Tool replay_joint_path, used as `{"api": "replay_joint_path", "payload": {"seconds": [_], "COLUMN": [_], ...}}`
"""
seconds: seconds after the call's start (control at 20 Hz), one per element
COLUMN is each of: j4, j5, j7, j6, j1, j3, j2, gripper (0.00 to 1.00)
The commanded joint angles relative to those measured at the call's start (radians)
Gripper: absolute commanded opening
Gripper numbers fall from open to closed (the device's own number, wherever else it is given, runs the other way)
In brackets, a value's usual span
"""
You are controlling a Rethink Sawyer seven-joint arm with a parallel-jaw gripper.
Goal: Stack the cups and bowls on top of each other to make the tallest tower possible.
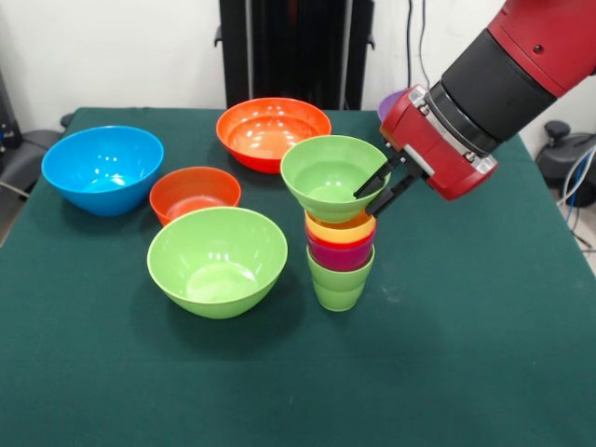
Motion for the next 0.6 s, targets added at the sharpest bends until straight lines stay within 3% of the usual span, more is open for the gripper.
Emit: {"api": "replay_joint_path", "payload": {"seconds": [0.05, 0.6], "j4": [-0.035, -0.051], "j5": [-0.007, 0.003], "j7": [0.064, 0.071], "j6": [0.066, 0.084], "j1": [-0.007, -0.009], "j3": [0.068, 0.07], "j2": [0.041, 0.044], "gripper": [0.0, 0.0]}}
